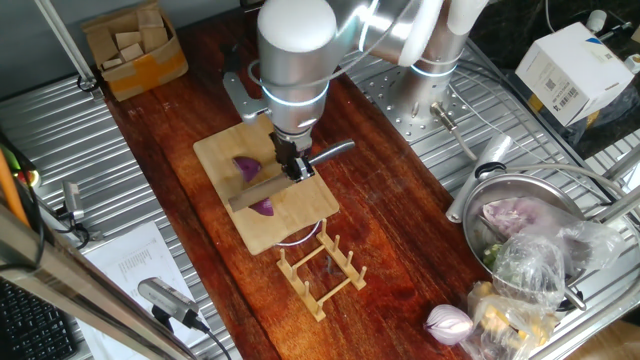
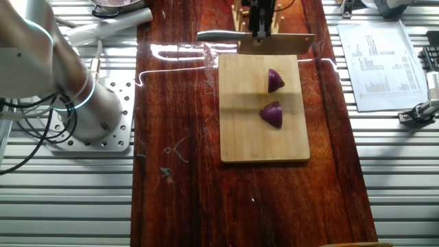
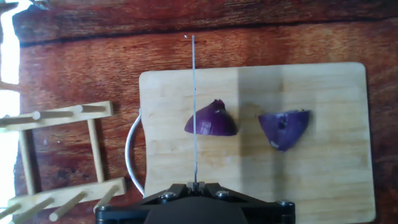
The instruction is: Chop the onions
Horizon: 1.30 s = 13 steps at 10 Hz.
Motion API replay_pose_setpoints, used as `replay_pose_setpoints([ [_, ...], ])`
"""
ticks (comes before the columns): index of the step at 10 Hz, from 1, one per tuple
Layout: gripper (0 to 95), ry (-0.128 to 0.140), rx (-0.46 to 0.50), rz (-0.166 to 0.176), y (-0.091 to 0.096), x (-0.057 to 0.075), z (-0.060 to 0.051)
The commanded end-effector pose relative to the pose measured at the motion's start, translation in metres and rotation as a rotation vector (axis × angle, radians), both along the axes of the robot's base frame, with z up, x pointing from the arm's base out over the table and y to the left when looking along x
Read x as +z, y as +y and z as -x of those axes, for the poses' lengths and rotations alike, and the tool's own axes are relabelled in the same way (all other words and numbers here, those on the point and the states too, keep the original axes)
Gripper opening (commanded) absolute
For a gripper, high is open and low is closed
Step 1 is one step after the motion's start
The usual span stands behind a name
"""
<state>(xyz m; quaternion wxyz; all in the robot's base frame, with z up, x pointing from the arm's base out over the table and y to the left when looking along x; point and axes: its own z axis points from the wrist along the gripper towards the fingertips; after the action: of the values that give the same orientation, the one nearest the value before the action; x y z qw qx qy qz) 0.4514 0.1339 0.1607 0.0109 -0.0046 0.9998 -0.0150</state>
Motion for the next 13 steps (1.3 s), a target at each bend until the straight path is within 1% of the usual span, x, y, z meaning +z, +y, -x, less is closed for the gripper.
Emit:
replay_pose_setpoints([
  [1, 0.0, -0.003, -0.049, 0.007, -0.004, -0.007, -0.005],
  [2, 0.0, 0.003, -0.042, 0.007, -0.021, -0.011, -0.016],
  [3, 0.0, 0.005, -0.040, 0.006, -0.030, -0.012, -0.022],
  [4, 0.0, 0.005, -0.042, 0.007, -0.034, -0.014, -0.026],
  [6, 0.0, 0.014, -0.043, 0.004, -0.034, -0.014, -0.026],
  [7, 0.0, 0.014, -0.049, 0.004, -0.034, -0.014, -0.026],
  [8, 0.0, 0.007, -0.061, 0.006, -0.031, -0.016, -0.026],
  [11, 0.0, 0.002, -0.069, 0.001, -0.029, -0.031, -0.036],
  [13, 0.0, 0.005, -0.060, 0.001, -0.029, -0.035, -0.037],
])
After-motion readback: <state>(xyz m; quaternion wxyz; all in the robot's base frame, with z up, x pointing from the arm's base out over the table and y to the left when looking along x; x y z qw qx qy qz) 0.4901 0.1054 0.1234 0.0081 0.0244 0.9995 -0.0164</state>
